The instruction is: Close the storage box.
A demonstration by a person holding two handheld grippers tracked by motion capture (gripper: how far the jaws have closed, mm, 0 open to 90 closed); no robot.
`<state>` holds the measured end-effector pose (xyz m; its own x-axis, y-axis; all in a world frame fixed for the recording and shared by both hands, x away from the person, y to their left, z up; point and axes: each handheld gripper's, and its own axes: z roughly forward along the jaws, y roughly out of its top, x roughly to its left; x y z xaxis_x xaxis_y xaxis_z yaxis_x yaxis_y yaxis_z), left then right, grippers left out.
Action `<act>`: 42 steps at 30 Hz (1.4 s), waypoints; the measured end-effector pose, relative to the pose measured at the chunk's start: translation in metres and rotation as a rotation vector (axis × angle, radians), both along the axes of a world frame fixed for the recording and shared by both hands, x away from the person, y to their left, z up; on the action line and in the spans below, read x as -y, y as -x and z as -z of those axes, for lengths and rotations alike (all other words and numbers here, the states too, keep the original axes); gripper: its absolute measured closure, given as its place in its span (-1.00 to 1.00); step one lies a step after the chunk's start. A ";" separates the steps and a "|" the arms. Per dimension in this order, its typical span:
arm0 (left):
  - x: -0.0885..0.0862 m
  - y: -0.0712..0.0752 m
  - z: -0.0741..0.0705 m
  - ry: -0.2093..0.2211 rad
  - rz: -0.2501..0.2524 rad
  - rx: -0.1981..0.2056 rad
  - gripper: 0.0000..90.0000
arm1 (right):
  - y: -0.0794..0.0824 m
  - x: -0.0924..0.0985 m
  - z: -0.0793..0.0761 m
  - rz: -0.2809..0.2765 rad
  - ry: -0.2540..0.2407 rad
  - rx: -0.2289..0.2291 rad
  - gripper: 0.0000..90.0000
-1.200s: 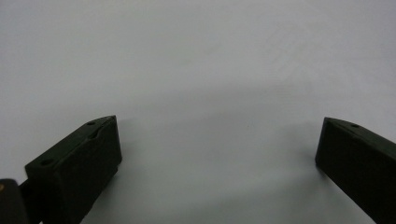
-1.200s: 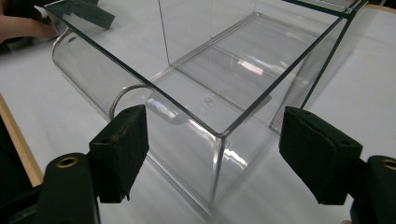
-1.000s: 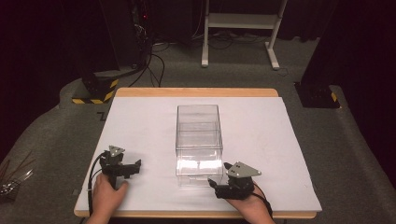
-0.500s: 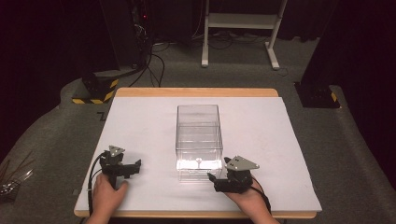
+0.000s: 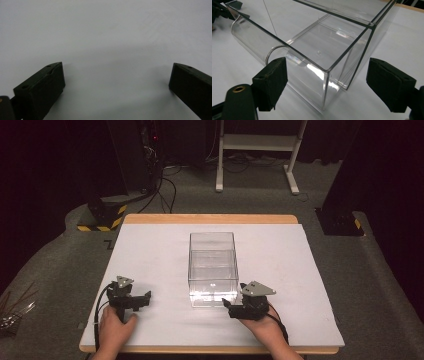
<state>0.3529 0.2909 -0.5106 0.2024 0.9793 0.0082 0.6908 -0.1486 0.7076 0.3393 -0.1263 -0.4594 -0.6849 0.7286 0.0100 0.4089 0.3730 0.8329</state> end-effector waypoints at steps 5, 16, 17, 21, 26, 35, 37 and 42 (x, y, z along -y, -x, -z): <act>0.000 0.000 0.000 0.000 0.000 0.000 -0.99 | -0.005 -0.001 0.001 0.016 -0.006 0.004 -0.61; 0.000 0.000 0.000 0.000 0.000 0.000 -0.99 | -0.018 -0.003 0.002 0.043 -0.020 0.012 -0.56; 0.000 0.000 0.000 0.000 0.000 0.000 -0.99 | -0.019 -0.003 0.002 0.044 -0.021 0.012 -0.56; 0.000 0.000 0.000 0.001 0.000 0.000 -0.99 | -0.024 -0.004 0.003 0.062 -0.022 0.023 -0.55; 0.000 0.000 0.000 0.001 0.000 0.000 -0.99 | -0.029 -0.006 0.004 0.081 -0.027 0.031 -0.54; 0.000 0.000 0.000 0.001 0.000 0.001 -0.99 | -0.037 -0.008 0.005 0.116 -0.034 0.040 -0.52; 0.000 0.000 0.000 0.001 -0.001 0.001 -0.99 | -0.039 -0.008 0.006 0.121 -0.037 0.041 -0.52; 0.000 0.000 0.000 0.001 -0.001 0.001 -0.99 | -0.043 -0.009 0.006 0.129 -0.042 0.045 -0.50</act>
<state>0.3529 0.2908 -0.5107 0.2014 0.9795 0.0078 0.6901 -0.1476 0.7085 0.3822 -0.1170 -0.4658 -0.5860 0.8102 0.0138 0.4133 0.2842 0.8651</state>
